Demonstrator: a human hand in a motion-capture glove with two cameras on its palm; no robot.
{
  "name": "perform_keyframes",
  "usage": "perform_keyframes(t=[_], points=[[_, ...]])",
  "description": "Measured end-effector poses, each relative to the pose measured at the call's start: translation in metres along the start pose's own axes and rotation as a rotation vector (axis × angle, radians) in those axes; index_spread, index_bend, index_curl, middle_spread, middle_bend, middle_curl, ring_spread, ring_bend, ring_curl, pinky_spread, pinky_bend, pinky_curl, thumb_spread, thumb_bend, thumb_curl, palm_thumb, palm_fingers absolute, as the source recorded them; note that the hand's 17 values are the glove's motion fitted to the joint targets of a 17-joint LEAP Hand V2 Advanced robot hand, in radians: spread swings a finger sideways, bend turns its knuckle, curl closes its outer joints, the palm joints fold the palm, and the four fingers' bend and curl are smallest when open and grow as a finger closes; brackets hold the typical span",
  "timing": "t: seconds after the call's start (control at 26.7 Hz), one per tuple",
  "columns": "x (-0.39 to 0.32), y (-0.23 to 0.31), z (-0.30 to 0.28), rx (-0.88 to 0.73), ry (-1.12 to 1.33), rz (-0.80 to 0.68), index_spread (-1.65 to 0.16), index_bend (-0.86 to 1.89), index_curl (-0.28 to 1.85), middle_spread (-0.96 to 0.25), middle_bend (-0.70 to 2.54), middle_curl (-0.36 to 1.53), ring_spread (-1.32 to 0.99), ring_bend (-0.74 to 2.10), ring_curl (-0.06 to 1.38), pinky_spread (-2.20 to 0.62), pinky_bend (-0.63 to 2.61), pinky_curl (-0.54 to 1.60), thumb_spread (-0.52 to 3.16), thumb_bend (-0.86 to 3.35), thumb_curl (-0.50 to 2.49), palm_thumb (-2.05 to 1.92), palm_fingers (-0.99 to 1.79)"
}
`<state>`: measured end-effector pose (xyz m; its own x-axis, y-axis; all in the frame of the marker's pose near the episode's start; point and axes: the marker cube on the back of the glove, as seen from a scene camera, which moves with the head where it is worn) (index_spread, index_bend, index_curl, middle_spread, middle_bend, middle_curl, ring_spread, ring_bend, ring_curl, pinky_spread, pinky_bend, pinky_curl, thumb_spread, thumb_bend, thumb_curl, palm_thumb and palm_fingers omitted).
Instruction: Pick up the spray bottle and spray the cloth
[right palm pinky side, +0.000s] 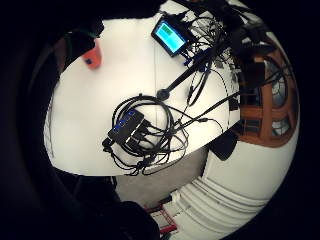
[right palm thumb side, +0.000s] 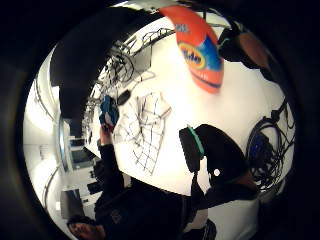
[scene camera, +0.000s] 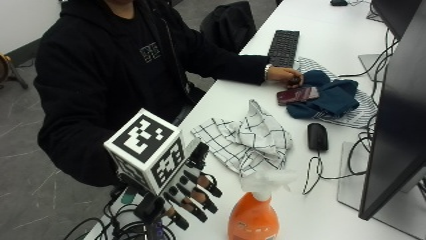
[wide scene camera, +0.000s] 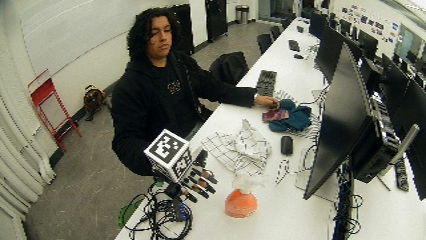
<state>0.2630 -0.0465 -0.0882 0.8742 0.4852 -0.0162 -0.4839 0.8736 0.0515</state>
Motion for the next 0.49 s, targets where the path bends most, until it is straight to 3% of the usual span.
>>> perform_keyframes(t=[0.19,0.49], points=[[0.017,-0.041,-0.021,0.048,-0.090,0.051,-0.38,0.12,0.27,-0.14,0.25,0.33,-0.20,0.39,0.30,0.13,0.19,0.28,1.14,0.08,0.26,0.55,0.76],[0.003,-0.092,-0.023,0.120,-0.414,-0.015,-0.37,0.09,0.24,-0.18,0.28,0.35,-0.23,0.43,0.32,0.09,0.21,0.30,1.05,0.04,0.29,0.62,0.80]])
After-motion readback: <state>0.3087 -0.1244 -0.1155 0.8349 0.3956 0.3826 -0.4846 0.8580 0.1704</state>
